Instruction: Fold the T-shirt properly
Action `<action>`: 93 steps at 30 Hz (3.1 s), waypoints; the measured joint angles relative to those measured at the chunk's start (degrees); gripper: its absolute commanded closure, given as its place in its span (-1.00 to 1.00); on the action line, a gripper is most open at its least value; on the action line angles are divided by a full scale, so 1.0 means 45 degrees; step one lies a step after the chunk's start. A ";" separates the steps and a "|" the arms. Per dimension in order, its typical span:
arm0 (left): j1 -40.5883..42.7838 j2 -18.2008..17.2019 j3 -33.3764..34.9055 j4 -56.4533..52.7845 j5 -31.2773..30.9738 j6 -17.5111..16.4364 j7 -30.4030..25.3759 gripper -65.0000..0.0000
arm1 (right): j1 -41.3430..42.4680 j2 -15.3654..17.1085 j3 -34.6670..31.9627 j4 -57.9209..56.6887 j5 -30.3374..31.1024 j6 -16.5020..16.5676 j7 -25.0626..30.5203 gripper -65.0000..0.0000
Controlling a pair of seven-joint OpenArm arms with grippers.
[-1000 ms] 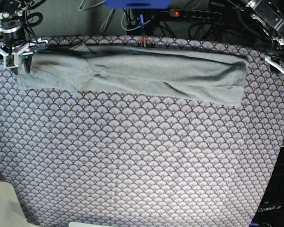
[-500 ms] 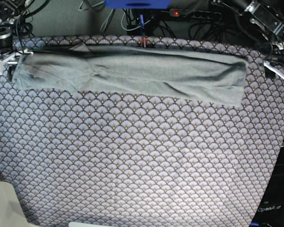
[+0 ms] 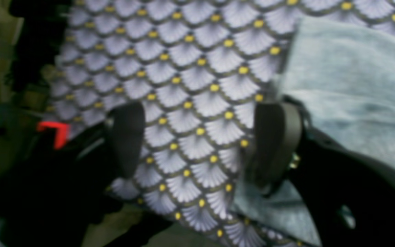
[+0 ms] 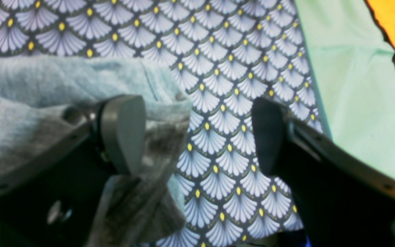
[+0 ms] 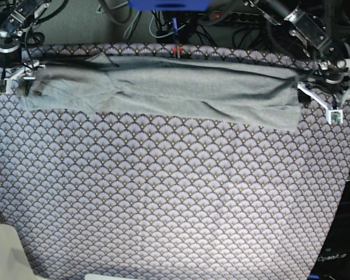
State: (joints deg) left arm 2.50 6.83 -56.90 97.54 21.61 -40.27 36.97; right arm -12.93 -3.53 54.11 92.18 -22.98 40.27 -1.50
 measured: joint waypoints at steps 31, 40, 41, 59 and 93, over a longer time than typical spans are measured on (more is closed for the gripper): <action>-0.1345 -0.0461 0.0782 0.1647 -0.0039 0.0044 0.5547 -0.49 | 0.0078 -0.0024 -0.0087 0.0000 -0.0010 0.0000 0.0034 -0.50; -0.1151 -0.0593 0.1583 0.1549 -0.2322 0.0019 0.7640 -0.49 | 0.0073 0.0000 -0.0034 0.0000 -0.0049 -0.0005 0.0000 -0.50; -0.1195 -0.0753 0.1583 0.1549 -0.2730 0.0044 0.8000 -0.49 | 0.0073 0.0000 -0.0039 0.0000 -0.0049 0.0000 0.0010 -0.50; -0.1350 -0.1088 0.1588 0.1132 -0.5061 0.0039 0.9627 -0.49 | 0.0039 -0.0024 -0.0087 0.0000 -0.0044 0.0000 0.0034 -0.50; -0.1622 -0.1103 0.1511 -0.2108 -0.4959 0.0039 0.7616 -0.48 | 0.0078 -0.0024 -0.0087 0.0000 -0.0044 0.0000 0.0049 -0.50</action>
State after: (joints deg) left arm -4.80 1.87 -50.11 88.05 -0.71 -40.10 71.24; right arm -12.58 -3.64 53.71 92.18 -23.18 40.27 -1.28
